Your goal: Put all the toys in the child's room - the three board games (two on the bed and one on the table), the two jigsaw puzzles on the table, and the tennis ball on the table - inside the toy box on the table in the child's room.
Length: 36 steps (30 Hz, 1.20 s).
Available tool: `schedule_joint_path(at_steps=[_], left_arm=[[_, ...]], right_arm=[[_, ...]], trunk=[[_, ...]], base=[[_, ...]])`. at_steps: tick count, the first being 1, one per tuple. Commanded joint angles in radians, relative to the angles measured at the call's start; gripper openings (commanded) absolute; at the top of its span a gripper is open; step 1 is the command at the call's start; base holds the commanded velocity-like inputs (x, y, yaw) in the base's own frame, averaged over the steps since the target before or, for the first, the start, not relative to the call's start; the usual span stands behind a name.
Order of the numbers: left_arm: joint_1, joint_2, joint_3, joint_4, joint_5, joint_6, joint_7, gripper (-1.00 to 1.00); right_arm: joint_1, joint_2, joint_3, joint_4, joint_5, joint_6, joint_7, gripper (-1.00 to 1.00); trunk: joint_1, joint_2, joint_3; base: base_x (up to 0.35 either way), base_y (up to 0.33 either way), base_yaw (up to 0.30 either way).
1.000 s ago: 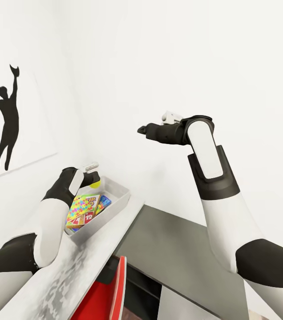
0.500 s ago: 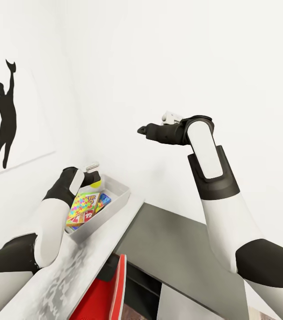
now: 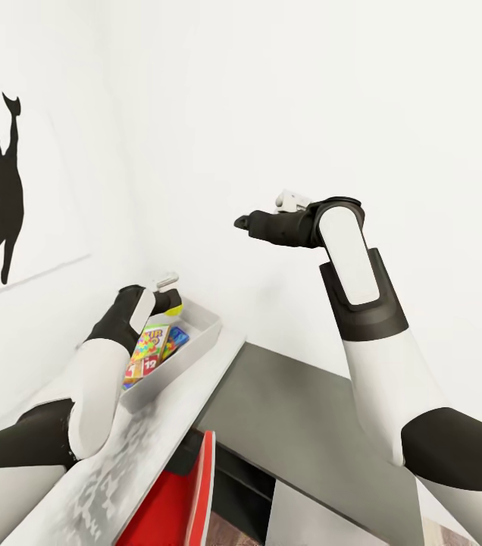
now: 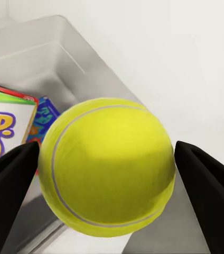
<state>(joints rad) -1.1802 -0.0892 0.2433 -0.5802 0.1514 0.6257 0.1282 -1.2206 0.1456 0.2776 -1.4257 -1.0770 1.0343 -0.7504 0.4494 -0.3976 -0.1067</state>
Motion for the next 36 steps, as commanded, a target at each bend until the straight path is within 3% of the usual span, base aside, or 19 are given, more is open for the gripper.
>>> schedule_joint_path(at_steps=[1,8,36], left_arm=[[-0.001,-0.002,-0.003,-0.001,0.010,0.004,0.007,-1.00],[-0.001,-0.004,-0.020,-0.001,0.010,-0.005,0.007,-1.00],[-0.001,-0.003,-0.022,-0.004,0.010,-0.006,0.007,-1.00]], right_arm=[[-0.002,0.000,0.000,-0.001,-0.009,0.002,-0.010,1.00],[-0.001,0.000,0.001,-0.001,-0.009,0.002,-0.010,1.00],[0.000,0.000,0.003,-0.009,-0.009,-0.002,-0.012,1.00]], trunk=[[0.001,-0.002,-0.004],[0.001,-0.002,-0.012],[0.001,-0.002,-0.048]], base=[[0.000,0.000,0.000],[0.000,0.000,0.000],[0.000,0.000,0.000]])
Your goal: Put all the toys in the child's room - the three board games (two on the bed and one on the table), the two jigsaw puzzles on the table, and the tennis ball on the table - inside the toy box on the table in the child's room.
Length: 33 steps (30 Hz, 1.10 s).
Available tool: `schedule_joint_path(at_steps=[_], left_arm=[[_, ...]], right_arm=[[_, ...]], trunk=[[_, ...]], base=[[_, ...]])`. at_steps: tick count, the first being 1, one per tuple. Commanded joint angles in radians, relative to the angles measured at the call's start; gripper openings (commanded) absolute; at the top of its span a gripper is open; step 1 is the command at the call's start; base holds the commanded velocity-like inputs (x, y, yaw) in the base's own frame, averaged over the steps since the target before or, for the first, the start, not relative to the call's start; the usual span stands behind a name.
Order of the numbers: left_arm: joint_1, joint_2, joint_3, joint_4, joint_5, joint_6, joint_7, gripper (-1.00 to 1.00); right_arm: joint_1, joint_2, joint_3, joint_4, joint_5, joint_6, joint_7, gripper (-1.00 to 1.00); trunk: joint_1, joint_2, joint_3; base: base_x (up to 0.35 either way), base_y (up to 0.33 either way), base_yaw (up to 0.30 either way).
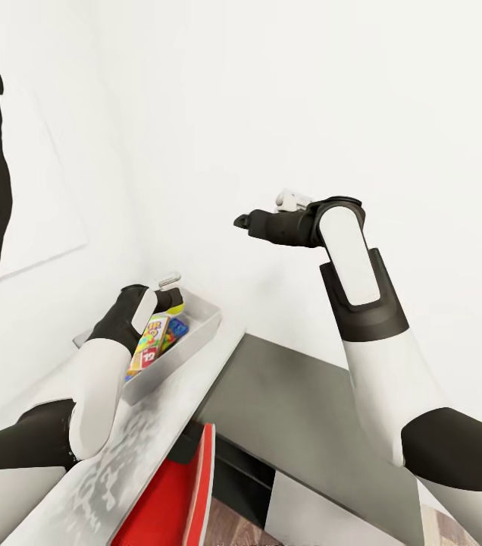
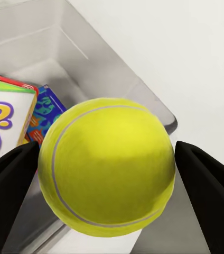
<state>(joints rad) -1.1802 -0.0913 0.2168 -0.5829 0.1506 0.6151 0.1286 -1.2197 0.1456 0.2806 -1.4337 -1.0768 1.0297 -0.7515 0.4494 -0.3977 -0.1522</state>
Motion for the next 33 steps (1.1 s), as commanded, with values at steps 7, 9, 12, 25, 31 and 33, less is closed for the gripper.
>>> schedule_joint_path(at_steps=[7,9,12,25,31,33], left_arm=[[-0.001,-0.002,0.005,-0.004,0.010,-0.014,0.006,-1.00],[-0.001,-0.002,0.005,-0.005,0.010,-0.017,0.006,-1.00],[-0.001,-0.002,0.005,-0.005,0.010,-0.022,0.006,-1.00],[-0.001,-0.002,0.005,-0.005,0.009,-0.076,0.008,-1.00],[-0.001,-0.006,0.005,-0.004,0.009,-0.117,0.008,-1.00],[-0.001,-0.012,0.006,-0.001,0.009,-0.129,0.008,-1.00]], right_arm=[[-0.001,0.000,0.063,0.001,-0.004,-0.009,-0.010,1.00],[-0.001,0.000,0.066,0.001,-0.004,-0.009,-0.010,1.00],[-0.001,-0.001,0.068,-0.001,-0.004,-0.010,-0.009,1.00],[-0.001,-0.001,0.069,-0.002,-0.003,-0.012,-0.011,1.00],[-0.001,0.000,0.069,0.002,-0.003,-0.013,-0.014,1.00],[-0.001,0.000,0.068,0.005,-0.004,-0.013,-0.015,1.00]], trunk=[[0.001,-0.002,-0.011],[0.001,-0.002,-0.014],[0.001,-0.002,-0.017],[0.001,-0.002,-0.028],[0.001,-0.002,-0.029],[0.001,-0.002,-0.029]], base=[[0.000,0.000,0.000],[0.000,0.000,0.000],[0.000,0.000,0.000],[0.000,0.000,0.000],[0.000,0.000,0.000],[0.000,0.000,0.000]])
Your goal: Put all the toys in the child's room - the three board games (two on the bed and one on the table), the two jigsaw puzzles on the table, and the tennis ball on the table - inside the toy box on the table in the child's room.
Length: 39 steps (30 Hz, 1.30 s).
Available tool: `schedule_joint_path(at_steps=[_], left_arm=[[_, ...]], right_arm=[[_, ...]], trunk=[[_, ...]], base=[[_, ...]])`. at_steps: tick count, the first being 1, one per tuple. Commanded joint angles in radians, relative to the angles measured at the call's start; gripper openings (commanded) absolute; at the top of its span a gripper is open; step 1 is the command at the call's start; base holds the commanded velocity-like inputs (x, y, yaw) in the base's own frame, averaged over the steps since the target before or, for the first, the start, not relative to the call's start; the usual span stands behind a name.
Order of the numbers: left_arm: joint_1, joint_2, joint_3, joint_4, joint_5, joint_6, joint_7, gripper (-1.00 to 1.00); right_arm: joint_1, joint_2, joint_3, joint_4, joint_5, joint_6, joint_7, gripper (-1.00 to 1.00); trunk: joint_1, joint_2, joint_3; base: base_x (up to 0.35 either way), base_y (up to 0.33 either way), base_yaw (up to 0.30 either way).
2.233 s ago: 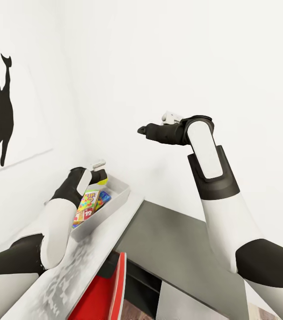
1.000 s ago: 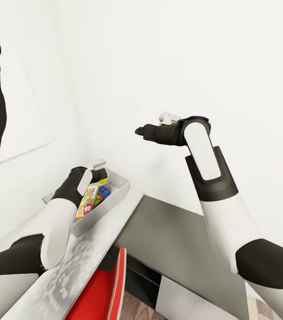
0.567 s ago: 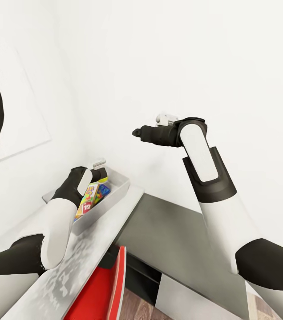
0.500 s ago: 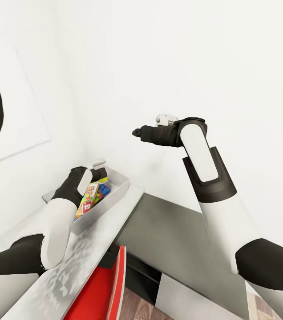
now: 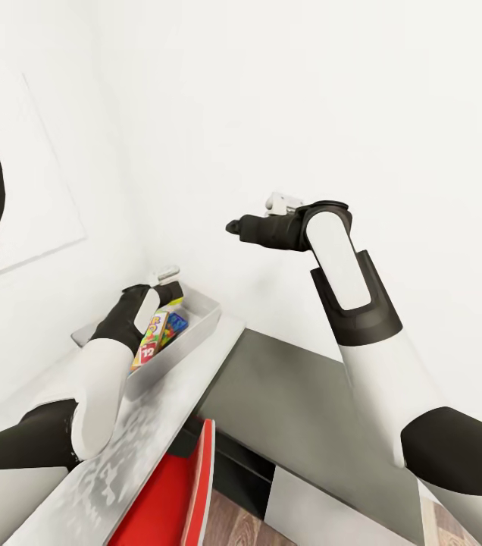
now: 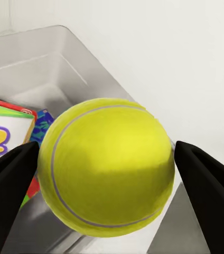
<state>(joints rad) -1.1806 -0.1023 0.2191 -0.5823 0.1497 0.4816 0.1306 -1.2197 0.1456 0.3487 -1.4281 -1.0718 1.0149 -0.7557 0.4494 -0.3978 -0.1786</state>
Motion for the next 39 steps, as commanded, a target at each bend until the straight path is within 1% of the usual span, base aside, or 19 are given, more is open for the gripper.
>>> schedule_joint_path(at_steps=[1,7,11,14,22,28,39], left_arm=[[-0.001,-0.002,0.003,0.000,0.010,-0.001,0.006,-1.00],[-0.001,-0.011,-0.001,0.002,0.009,-0.019,0.006,-1.00],[-0.001,-0.017,-0.029,0.002,0.009,-0.023,0.006,-1.00],[-0.001,-0.018,-0.039,0.002,0.010,-0.024,0.006,-1.00],[-0.002,-0.017,-0.045,-0.005,0.008,-0.026,0.008,-1.00],[-0.002,-0.016,-0.045,-0.007,0.010,-0.070,0.011,-1.00],[-0.006,-0.017,-0.046,-0.008,0.009,-0.081,0.018,-1.00]], right_arm=[[-0.001,0.000,0.000,0.000,-0.009,0.002,-0.011,1.00],[-0.001,0.000,0.000,0.002,-0.010,0.002,-0.017,1.00],[-0.002,0.000,0.001,0.001,-0.010,0.002,-0.029,1.00],[-0.001,0.000,0.001,0.001,-0.010,0.002,-0.032,1.00],[-0.001,0.000,0.001,0.001,-0.010,0.003,-0.033,1.00],[-0.001,-0.001,0.001,0.001,-0.010,0.004,-0.033,1.00],[-0.001,-0.001,0.001,-0.003,-0.010,0.002,-0.033,1.00]], trunk=[[0.001,-0.002,-0.002],[0.001,-0.002,-0.003],[0.001,-0.002,-0.008],[0.001,-0.002,-0.012],[0.001,-0.002,-0.025],[0.001,-0.002,-0.034],[0.001,-0.002,-0.052]], base=[[0.000,0.000,0.000],[0.000,0.000,0.000],[0.000,0.000,0.000],[0.000,0.000,0.000],[0.000,0.000,0.000],[0.000,0.000,0.000],[0.000,0.000,0.000]])
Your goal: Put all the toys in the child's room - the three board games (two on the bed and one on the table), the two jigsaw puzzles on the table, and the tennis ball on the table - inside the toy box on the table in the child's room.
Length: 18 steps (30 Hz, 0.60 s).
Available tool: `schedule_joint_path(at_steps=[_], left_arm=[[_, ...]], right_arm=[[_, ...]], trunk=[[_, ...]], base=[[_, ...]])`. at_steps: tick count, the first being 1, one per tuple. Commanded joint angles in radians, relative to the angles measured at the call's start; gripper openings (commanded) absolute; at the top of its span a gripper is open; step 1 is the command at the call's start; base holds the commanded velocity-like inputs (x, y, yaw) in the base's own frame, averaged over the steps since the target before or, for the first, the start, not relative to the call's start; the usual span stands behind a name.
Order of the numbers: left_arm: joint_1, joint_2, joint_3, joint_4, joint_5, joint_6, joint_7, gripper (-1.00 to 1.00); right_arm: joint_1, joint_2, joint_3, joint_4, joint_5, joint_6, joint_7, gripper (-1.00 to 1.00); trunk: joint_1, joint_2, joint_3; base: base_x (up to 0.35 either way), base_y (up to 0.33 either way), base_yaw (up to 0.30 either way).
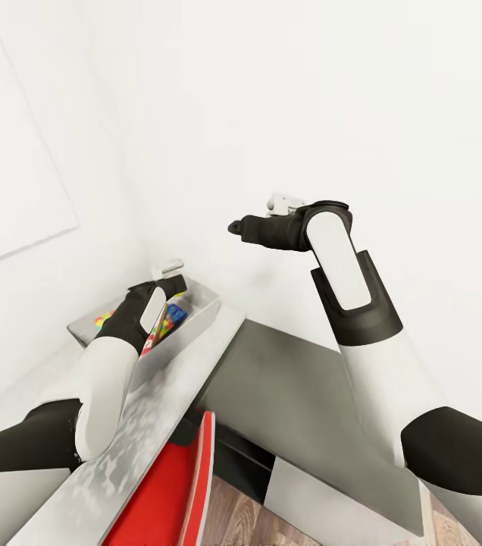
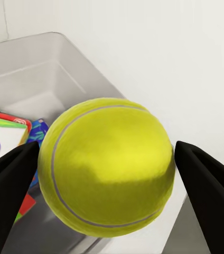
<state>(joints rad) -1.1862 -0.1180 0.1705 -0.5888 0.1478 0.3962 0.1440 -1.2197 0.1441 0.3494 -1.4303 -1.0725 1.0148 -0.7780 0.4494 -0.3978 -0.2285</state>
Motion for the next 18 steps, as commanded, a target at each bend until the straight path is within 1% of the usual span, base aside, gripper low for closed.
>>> schedule_joint_path(at_steps=[1,7,15,17,18], left_arm=[[-0.001,-0.001,0.003,-0.002,0.010,0.004,0.005,-1.00],[-0.003,-0.002,0.003,-0.002,0.010,0.003,0.007,-1.00],[-0.006,-0.003,0.003,-0.011,0.010,0.002,0.008,-1.00],[-0.006,-0.003,0.003,-0.013,0.010,-0.006,0.008,-1.00],[-0.006,-0.003,0.003,-0.014,0.010,-0.021,0.009,-1.00]], right_arm=[[-0.001,0.000,0.000,-0.001,-0.009,0.003,-0.010,1.00],[-0.001,0.001,0.000,0.001,-0.009,0.003,-0.010,1.00],[-0.001,0.001,0.001,0.001,-0.009,0.003,-0.010,1.00],[-0.001,0.001,0.001,0.001,-0.009,0.002,-0.010,1.00],[-0.001,0.001,0.001,0.001,-0.009,0.003,-0.010,1.00]], trunk=[[0.001,-0.002,-0.003],[0.001,-0.002,-0.005],[0.001,-0.002,-0.017],[0.001,-0.002,-0.020],[0.001,-0.002,-0.021]], base=[[0.000,0.000,0.000],[0.000,0.000,0.000],[0.000,0.000,0.000],[0.000,0.000,0.000],[0.000,0.000,0.000]])
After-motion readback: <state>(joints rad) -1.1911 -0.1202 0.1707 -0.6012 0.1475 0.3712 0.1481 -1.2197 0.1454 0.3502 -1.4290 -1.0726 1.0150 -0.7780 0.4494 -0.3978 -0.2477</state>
